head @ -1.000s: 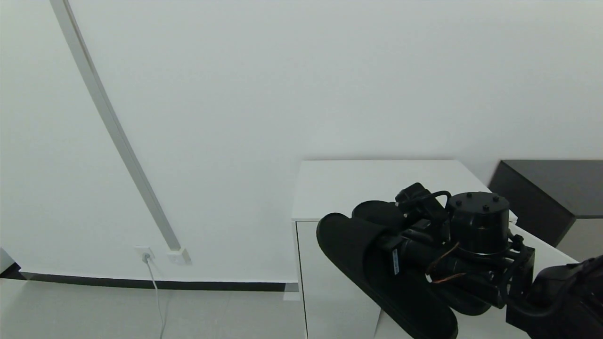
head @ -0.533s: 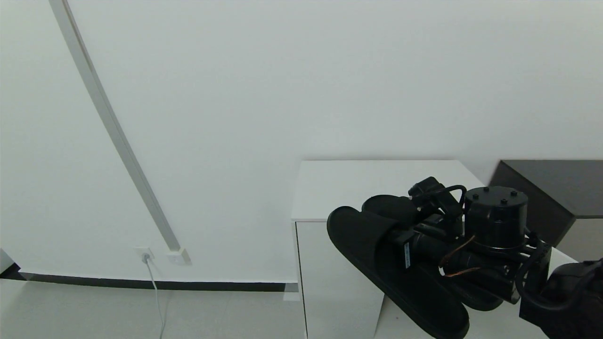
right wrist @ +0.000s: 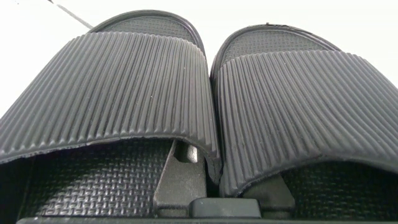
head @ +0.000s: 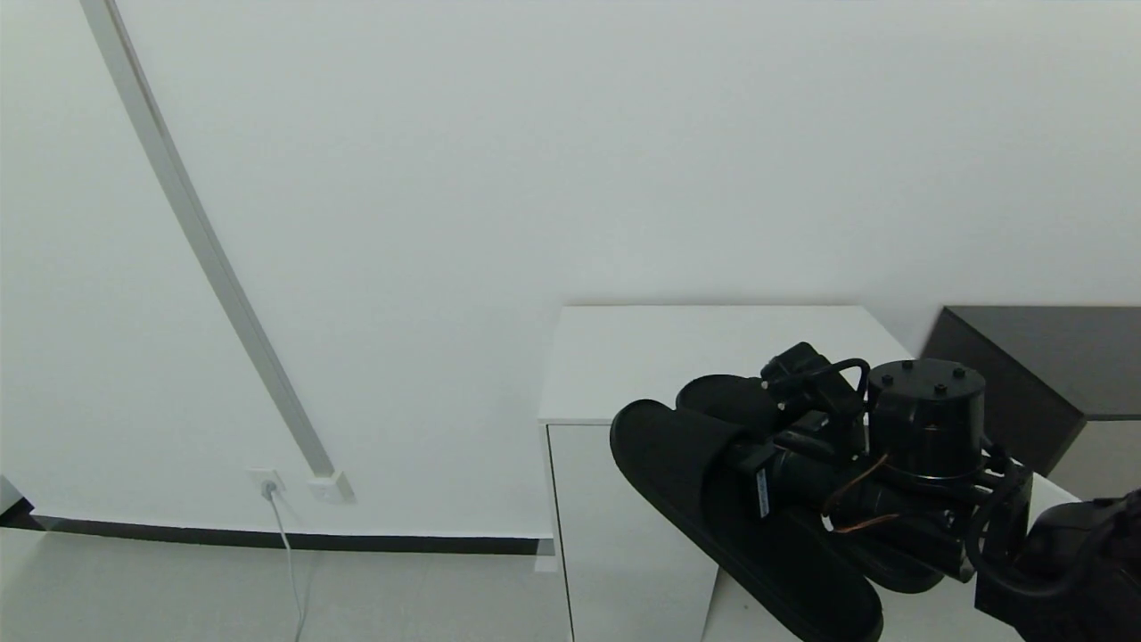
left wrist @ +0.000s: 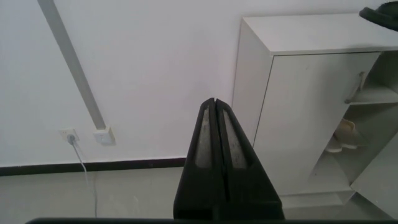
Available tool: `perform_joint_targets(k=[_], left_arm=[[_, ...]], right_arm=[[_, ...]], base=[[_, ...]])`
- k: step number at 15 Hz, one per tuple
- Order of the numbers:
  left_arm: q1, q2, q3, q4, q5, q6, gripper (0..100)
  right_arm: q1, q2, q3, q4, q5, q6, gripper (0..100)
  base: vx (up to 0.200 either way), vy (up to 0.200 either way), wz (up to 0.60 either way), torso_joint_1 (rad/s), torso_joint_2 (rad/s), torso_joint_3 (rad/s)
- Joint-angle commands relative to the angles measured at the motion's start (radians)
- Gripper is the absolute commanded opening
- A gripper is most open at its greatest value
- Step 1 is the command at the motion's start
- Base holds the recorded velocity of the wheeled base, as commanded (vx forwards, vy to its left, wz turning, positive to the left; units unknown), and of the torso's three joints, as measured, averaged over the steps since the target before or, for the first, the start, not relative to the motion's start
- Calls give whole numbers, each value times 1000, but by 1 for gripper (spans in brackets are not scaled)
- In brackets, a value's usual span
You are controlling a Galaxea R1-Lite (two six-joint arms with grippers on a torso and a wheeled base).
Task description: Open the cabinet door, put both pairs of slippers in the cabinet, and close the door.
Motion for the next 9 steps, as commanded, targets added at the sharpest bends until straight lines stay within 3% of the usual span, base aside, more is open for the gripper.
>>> perform_joint_targets(k=[1, 9], left_arm=[[0, 0, 0, 0, -1, 0, 0], [0, 0, 0, 0, -1, 0, 0]], right_arm=[[1, 9, 0, 0, 0, 0, 0], [9, 29, 0, -2, -2, 0, 0]], base=[[0, -200, 0, 7, -7, 2], [0, -200, 0, 3, 4, 3]])
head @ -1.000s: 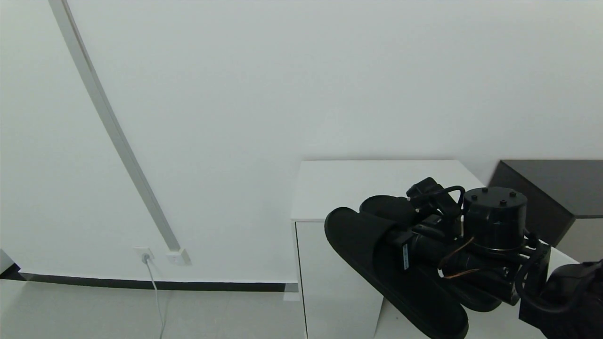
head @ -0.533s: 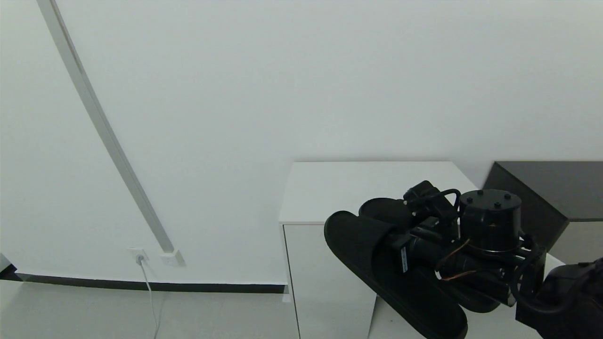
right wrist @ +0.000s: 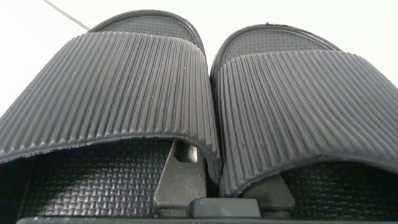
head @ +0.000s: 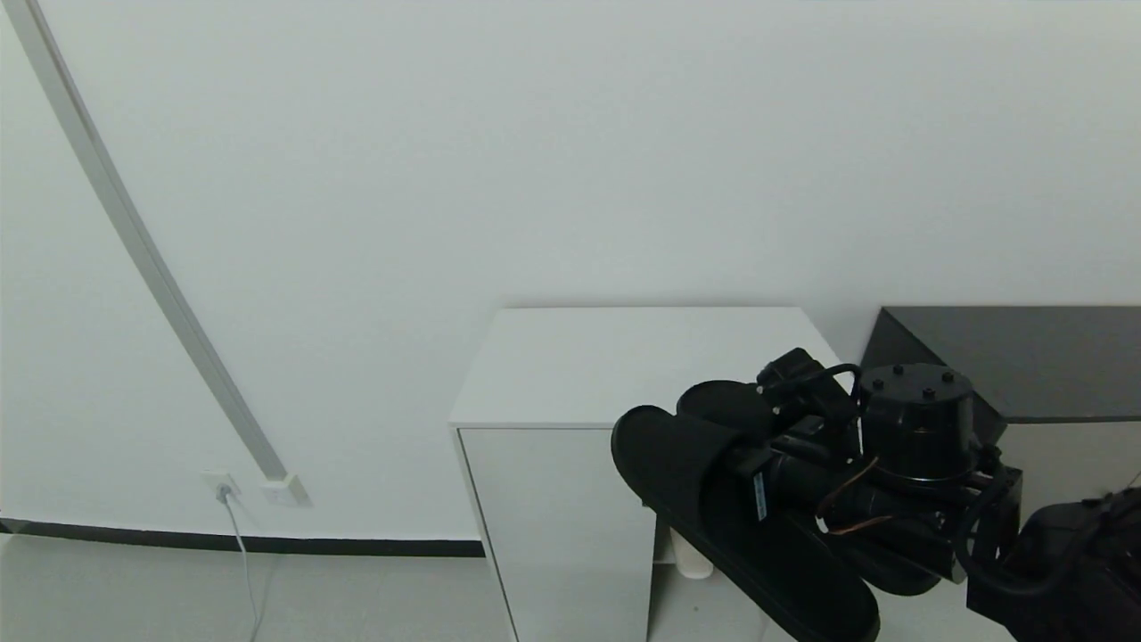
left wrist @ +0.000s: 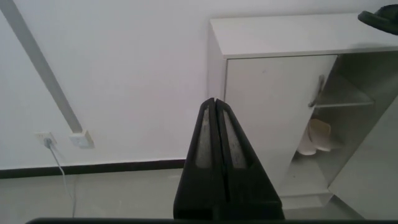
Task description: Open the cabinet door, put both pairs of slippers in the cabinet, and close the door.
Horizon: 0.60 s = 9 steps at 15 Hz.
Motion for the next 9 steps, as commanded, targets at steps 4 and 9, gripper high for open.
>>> perform_joint_targets(k=[4, 9], left_arm=[[0, 0, 0, 0, 0, -2, 0], [0, 0, 0, 0, -1, -2, 0]], right_arm=[[29, 8, 9, -1, -4, 0, 0], [61, 5, 14, -1, -5, 4, 0]], base=[[0, -200, 0, 5, 2, 1], [0, -80, 0, 1, 1, 1]])
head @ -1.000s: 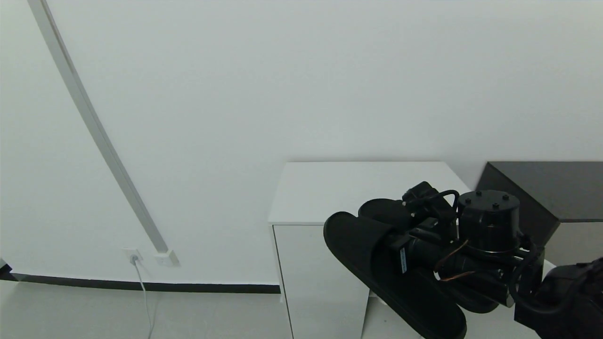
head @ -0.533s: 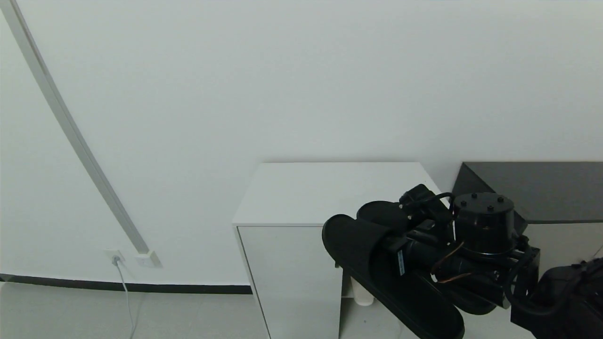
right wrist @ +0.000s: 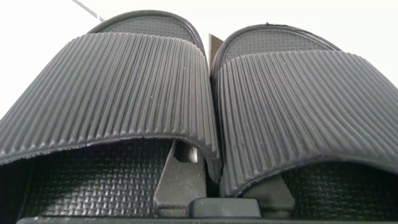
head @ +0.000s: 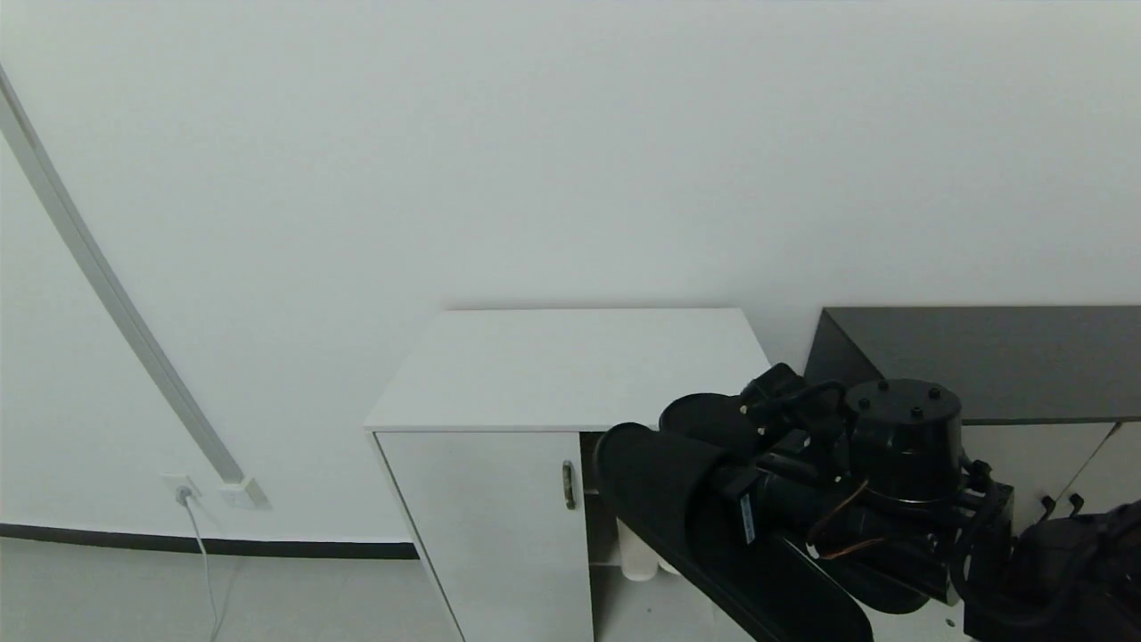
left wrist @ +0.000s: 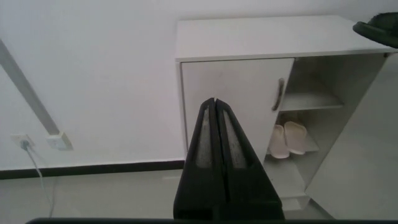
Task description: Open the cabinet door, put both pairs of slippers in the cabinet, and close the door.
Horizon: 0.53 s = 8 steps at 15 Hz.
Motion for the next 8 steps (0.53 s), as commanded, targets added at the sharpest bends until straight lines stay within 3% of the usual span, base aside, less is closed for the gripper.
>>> perform_joint_targets(k=[1, 8], left_arm=[[-1, 0, 0, 0, 0, 0, 0], [-1, 0, 0, 0, 2, 0, 0]], right_arm=[[6, 1, 2, -2, 0, 1, 0], [6, 4, 21, -3, 0, -4, 0]], base=[[0, 0, 0, 0, 0, 0], [0, 0, 0, 0, 0, 0]])
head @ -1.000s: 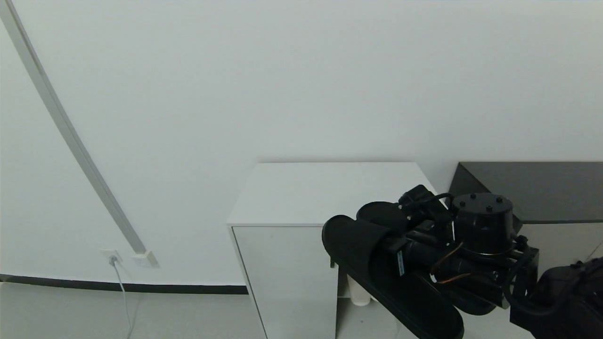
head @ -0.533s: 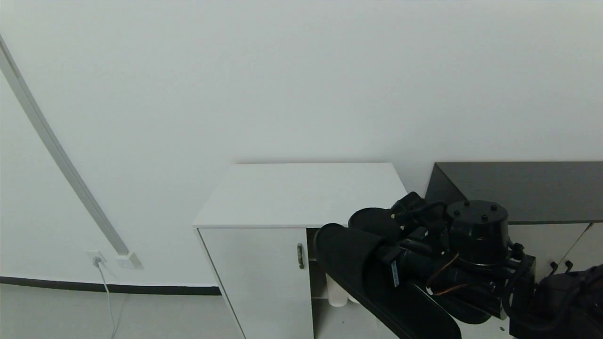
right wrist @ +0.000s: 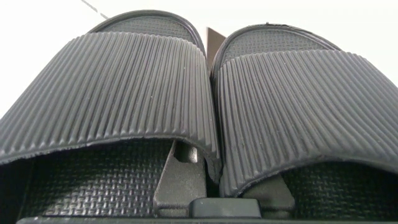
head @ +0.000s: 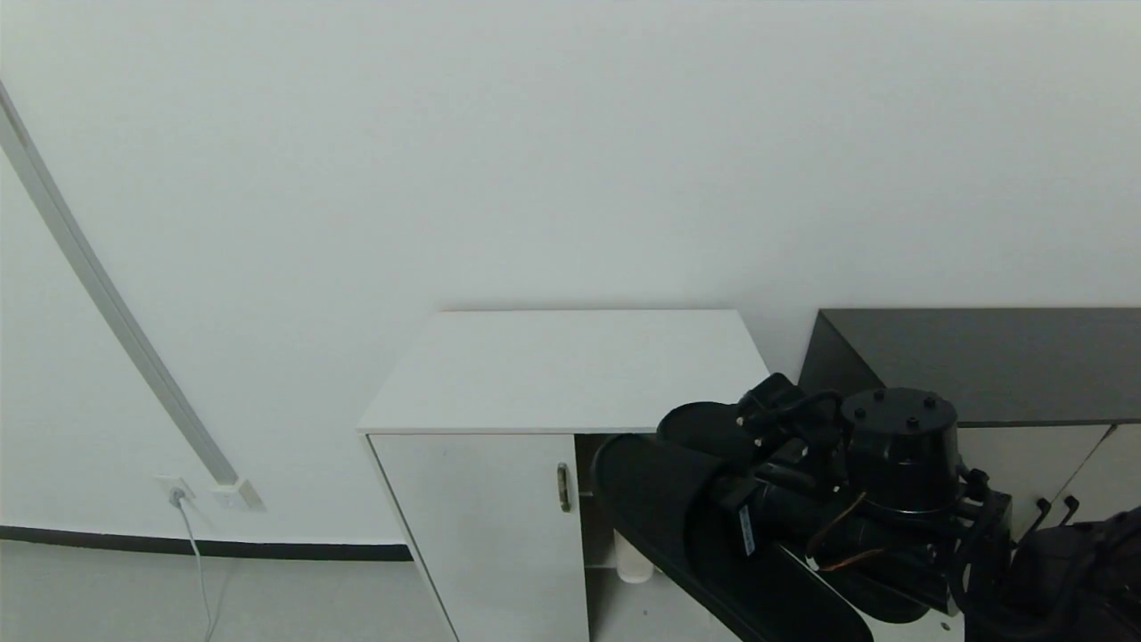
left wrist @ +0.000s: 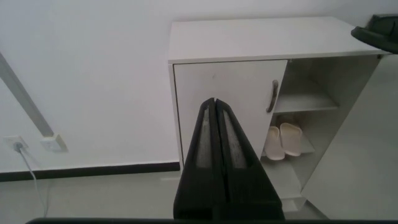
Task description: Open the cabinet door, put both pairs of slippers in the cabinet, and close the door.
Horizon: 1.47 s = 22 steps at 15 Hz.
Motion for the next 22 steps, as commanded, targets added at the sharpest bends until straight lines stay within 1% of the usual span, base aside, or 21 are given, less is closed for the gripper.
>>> perform_joint_targets(k=[1, 9, 18, 22], left_arm=[[0, 0, 0, -1, 1, 0, 0], [0, 0, 0, -1, -1, 0, 0], [0, 0, 0, -1, -1, 0, 0], [0, 0, 0, -1, -3, 0, 0]], right_arm=[[1, 2, 4, -1, 0, -1, 0], [19, 3, 7, 2, -2, -3, 0], [31, 13, 14, 0, -2, -3, 0], [33, 14, 23, 0, -2, -3, 0]], base=[[0, 0, 0, 0, 0, 0], [0, 0, 0, -19, 40, 23], [0, 0, 0, -162, 371, 204], [0, 0, 0, -217, 516, 298]])
